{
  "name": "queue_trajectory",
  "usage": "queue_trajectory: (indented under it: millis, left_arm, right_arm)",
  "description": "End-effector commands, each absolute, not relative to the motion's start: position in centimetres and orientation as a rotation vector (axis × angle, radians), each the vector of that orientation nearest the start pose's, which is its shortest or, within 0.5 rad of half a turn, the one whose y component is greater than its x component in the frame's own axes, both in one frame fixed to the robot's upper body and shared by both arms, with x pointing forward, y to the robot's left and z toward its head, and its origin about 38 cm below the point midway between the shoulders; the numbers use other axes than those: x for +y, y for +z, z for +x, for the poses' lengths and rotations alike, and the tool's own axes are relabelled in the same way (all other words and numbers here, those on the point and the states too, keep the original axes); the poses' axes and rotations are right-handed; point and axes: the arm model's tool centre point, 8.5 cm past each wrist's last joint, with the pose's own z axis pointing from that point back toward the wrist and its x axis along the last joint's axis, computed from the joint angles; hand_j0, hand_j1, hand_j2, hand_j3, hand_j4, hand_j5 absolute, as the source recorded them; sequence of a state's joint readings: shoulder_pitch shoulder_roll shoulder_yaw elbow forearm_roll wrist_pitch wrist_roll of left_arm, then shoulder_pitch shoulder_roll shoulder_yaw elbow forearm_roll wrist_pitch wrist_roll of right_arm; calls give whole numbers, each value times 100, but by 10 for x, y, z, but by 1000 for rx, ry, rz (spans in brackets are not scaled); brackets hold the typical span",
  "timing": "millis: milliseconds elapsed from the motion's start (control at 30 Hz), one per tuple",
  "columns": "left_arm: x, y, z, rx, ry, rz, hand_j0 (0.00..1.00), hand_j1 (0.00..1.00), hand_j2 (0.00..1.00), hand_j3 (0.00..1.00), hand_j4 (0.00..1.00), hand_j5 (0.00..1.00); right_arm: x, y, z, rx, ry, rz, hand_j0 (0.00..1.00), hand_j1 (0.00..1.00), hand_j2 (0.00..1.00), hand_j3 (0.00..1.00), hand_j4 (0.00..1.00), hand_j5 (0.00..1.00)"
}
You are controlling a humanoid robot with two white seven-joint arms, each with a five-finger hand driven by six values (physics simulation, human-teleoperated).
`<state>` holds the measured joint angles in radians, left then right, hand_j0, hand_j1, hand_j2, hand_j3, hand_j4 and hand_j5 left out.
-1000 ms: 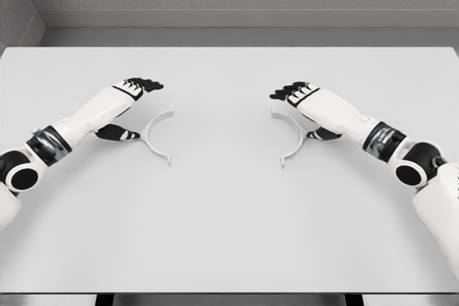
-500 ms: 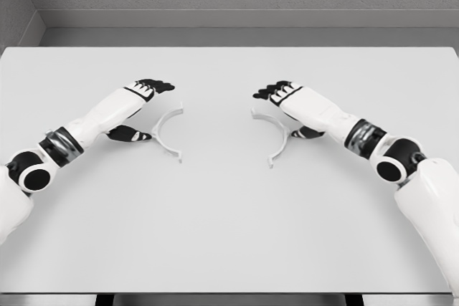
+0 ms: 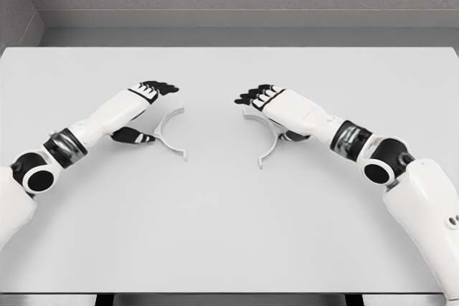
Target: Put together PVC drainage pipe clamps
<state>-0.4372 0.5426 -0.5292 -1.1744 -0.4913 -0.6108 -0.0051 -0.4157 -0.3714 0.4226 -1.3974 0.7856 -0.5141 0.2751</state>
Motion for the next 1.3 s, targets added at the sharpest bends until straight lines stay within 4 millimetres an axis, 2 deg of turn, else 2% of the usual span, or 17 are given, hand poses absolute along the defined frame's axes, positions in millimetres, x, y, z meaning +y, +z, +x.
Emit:
queue_trajectory:
  millis: [0, 267, 467, 633, 767, 833, 933, 1000, 1033, 1067, 1100, 1167, 1200, 1233, 1267]
  left_arm:
    - [283, 109, 437, -1756, -1483, 400, 100, 100, 100, 100, 100, 100]
    - [296, 115, 442, -1739, -1489, 434, 100, 100, 100, 100, 100, 100]
    - [279, 115, 445, -1769, -1480, 407, 100, 100, 100, 100, 100, 100]
    - [278, 112, 445, -1764, -1474, 403, 100, 100, 100, 100, 100, 100]
    - [281, 112, 447, -1760, -1469, 410, 100, 100, 100, 100, 100, 100]
    - [281, 113, 448, -1759, -1469, 411, 100, 100, 100, 100, 100, 100]
    - [281, 112, 448, -1758, -1469, 411, 100, 100, 100, 100, 100, 100]
    - [283, 111, 448, -1752, -1466, 413, 100, 100, 100, 100, 100, 100]
    - [283, 111, 448, -1752, -1464, 412, 100, 100, 100, 100, 100, 100]
    - [282, 110, 448, -1751, -1466, 411, 100, 100, 100, 100, 100, 100]
    - [281, 110, 448, -1754, -1464, 408, 100, 100, 100, 100, 100, 100]
    - [278, 109, 448, -1757, -1464, 402, 100, 100, 100, 100, 100, 100]
    - [278, 109, 448, -1757, -1464, 402, 100, 100, 100, 100, 100, 100]
    - [275, 109, 448, -1762, -1461, 397, 100, 100, 100, 100, 100, 100]
    - [275, 109, 448, -1763, -1460, 396, 100, 100, 100, 100, 100, 100]
  right_arm:
    - [-187, 137, 431, -1702, 1798, -456, 100, 100, 100, 100, 100, 100]
    - [-167, 130, 430, -1701, 1793, -414, 100, 100, 100, 100, 100, 100]
    - [-157, 130, 431, -1705, 1800, -395, 100, 100, 100, 100, 100, 100]
    - [-149, 138, 435, -1723, 1788, -399, 100, 100, 100, 100, 100, 100]
    - [-133, 134, 439, -1710, 1807, -375, 100, 100, 100, 100, 100, 100]
    - [-132, 134, 439, -1709, 1808, -374, 100, 100, 100, 100, 100, 100]
    - [-131, 148, 439, -1754, 1800, -390, 100, 100, 100, 100, 100, 100]
    - [-118, 201, 417, -1937, 1793, -455, 100, 100, 100, 100, 100, 100]
    - [-126, 214, 416, -1972, 1751, -496, 100, 100, 100, 100, 100, 100]
    - [-128, 213, 415, -1970, 1744, -497, 100, 100, 100, 100, 100, 100]
    - [-140, 213, 418, -1952, 1734, -522, 100, 100, 100, 100, 100, 100]
    - [-176, 227, 425, -1935, 1676, -622, 100, 100, 100, 100, 100, 100]
    - [-211, 244, 424, -1946, 1616, -682, 100, 100, 100, 100, 100, 100]
    - [-233, 255, 413, -1959, 1603, -726, 100, 100, 100, 100, 100, 100]
    - [-249, 255, 408, -1935, 1597, -764, 100, 100, 100, 100, 100, 100]
